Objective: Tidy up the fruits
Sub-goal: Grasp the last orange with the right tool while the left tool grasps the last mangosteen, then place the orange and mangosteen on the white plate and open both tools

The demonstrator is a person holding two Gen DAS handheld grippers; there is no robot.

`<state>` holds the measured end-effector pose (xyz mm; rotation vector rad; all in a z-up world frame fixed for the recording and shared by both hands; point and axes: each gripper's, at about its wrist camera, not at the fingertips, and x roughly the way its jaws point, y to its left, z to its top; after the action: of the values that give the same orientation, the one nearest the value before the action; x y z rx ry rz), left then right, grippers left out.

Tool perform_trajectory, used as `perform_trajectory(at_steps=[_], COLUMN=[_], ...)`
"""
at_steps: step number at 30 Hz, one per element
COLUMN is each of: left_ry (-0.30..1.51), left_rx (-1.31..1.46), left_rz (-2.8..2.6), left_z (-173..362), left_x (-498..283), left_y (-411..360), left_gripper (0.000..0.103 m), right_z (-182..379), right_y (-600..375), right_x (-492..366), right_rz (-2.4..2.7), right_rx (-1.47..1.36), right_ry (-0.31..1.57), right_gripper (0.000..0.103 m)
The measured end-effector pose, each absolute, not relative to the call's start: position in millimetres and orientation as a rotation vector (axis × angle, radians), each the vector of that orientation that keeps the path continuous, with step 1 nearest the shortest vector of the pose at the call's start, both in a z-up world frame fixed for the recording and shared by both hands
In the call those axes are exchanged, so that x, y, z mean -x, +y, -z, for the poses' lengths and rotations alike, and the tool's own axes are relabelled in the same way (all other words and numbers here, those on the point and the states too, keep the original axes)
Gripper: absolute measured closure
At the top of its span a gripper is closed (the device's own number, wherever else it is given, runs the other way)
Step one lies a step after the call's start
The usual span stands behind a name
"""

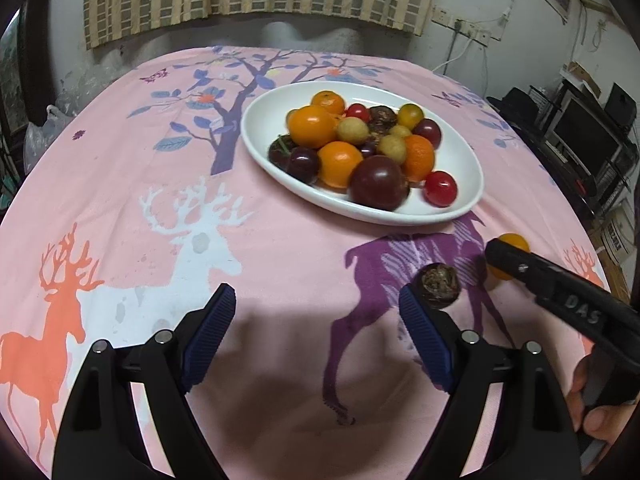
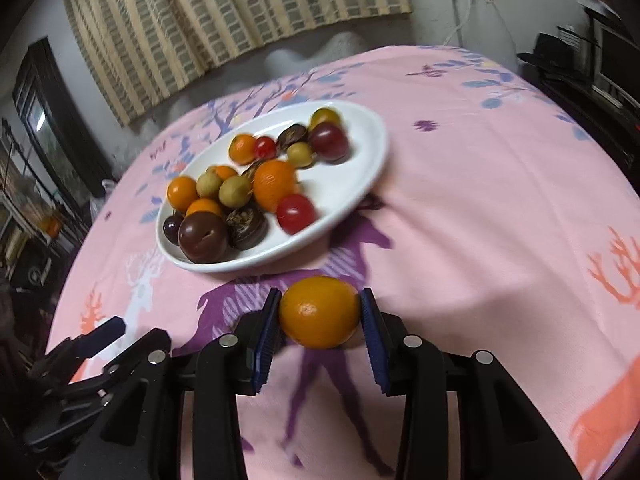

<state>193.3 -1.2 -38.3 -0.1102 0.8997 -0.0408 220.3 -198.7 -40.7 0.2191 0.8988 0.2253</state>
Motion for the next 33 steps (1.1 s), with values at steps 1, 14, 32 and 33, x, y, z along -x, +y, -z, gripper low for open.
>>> perform_trajectory(at_steps=[1, 14, 32, 33], left_ry=[0.895, 0.925, 0.884, 0.87], left_rx=[0.097, -0.063, -0.025, -0.027], left_rz=[0.053, 0.135, 0.122, 0.111], left_z=[37.8, 59.2, 29.6, 23.4], left_x=[-191.9, -198.9, -209.2, -209.2], left_y=[-5.3, -69.9, -51.6, -46.7], left_gripper=[0.021, 0.022, 0.066, 0.066], right_z=[39.4, 38.9, 28.5, 24.7], right_y=[-204.6, -239.4, -221.7, -217.8], right_x=[-216.0, -203.6, -193.5, -191.7], right_rz=[-0.223, -0.207, -0.223, -0.233], right_rx=[-0.227, -0.303, -0.216, -0.202], right_ry=[0.896, 0.886, 0.803, 0.782], right_gripper=[0.063, 0.063, 0.062, 0.062])
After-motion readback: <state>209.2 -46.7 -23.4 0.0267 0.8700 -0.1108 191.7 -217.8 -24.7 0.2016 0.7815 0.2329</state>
